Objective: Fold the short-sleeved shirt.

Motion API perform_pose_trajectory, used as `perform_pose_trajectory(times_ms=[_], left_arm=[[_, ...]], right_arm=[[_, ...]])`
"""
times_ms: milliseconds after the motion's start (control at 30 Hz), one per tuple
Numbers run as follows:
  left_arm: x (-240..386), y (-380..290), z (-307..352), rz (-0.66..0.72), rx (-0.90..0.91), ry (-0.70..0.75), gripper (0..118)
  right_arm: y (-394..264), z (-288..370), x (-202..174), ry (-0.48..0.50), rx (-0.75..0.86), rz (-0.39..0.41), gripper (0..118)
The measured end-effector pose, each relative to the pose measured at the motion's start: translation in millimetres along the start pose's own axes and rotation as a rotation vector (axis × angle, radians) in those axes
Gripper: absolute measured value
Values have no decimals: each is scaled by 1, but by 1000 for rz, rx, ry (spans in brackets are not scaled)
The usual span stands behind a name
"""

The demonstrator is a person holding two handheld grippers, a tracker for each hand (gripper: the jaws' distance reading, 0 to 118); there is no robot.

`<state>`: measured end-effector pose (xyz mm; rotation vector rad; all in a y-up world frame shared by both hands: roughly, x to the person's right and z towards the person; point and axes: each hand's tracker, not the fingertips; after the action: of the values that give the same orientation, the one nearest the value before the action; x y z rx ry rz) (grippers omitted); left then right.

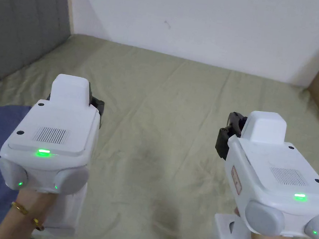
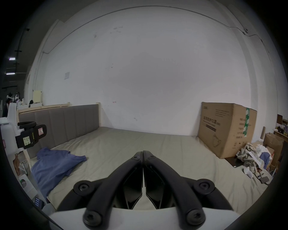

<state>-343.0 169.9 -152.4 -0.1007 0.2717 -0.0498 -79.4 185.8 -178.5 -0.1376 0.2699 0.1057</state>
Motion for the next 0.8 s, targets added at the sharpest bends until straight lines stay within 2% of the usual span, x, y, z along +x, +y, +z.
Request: perform_pose_trajectory(times_ms=[500, 800], left_arm=[[-131, -8, 49, 21, -30, 338, 0], [-161, -17, 66, 58, -48, 420, 0]], right_arm=[[11, -39, -119, 317, 8, 16, 0], [11, -41, -148, 403, 2, 36, 0]])
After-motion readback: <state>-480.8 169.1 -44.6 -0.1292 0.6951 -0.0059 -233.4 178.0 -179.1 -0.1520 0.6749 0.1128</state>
